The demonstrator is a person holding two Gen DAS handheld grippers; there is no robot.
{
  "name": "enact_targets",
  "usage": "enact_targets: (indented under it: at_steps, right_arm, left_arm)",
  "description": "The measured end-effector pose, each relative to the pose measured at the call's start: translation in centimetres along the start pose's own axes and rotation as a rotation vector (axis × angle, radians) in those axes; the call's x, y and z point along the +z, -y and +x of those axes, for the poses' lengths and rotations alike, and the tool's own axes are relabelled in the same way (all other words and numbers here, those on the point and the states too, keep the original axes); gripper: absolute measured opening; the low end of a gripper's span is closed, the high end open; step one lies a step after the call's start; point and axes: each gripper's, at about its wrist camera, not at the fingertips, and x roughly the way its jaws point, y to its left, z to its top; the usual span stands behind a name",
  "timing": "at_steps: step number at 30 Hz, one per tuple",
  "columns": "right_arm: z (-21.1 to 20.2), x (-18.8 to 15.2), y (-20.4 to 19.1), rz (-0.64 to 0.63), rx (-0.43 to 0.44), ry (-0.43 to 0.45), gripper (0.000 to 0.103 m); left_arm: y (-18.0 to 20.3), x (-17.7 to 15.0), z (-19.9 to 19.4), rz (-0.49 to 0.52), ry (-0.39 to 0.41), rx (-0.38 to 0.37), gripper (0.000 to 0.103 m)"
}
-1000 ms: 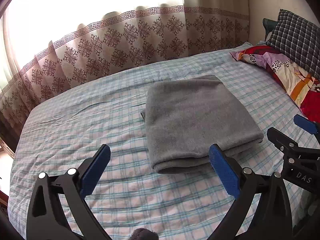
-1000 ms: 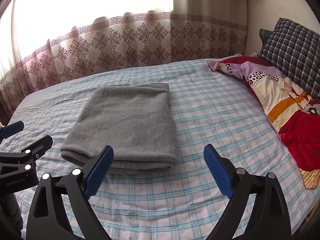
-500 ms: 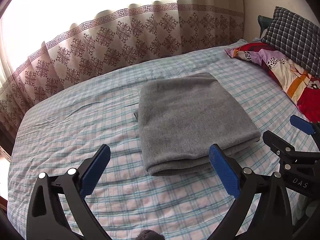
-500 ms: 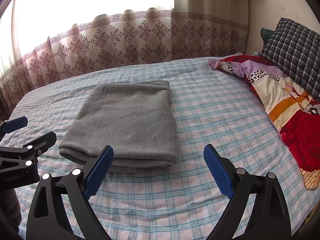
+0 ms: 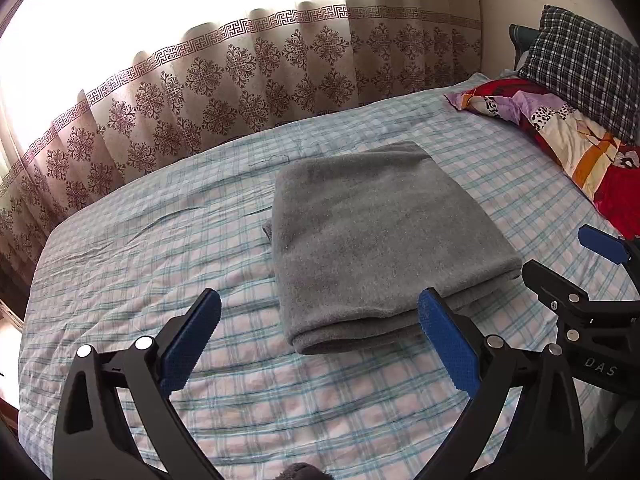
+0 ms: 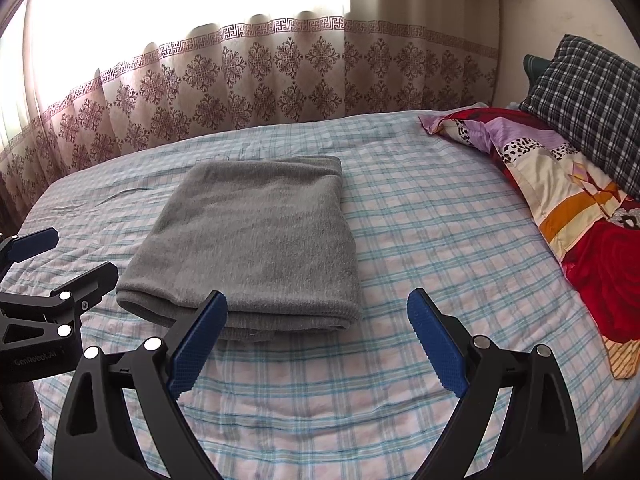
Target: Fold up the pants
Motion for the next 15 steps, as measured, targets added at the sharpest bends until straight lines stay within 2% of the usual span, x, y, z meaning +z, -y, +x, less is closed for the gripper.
enact_targets:
  at_steps: [15]
  right_arm:
    - [0.34,-0.26,-0.02,0.006,0.003,-0.016,0.091]
  left_arm:
    - [-0.10,-0.18,0.27,-0.003,-0.010,0.015,0.100]
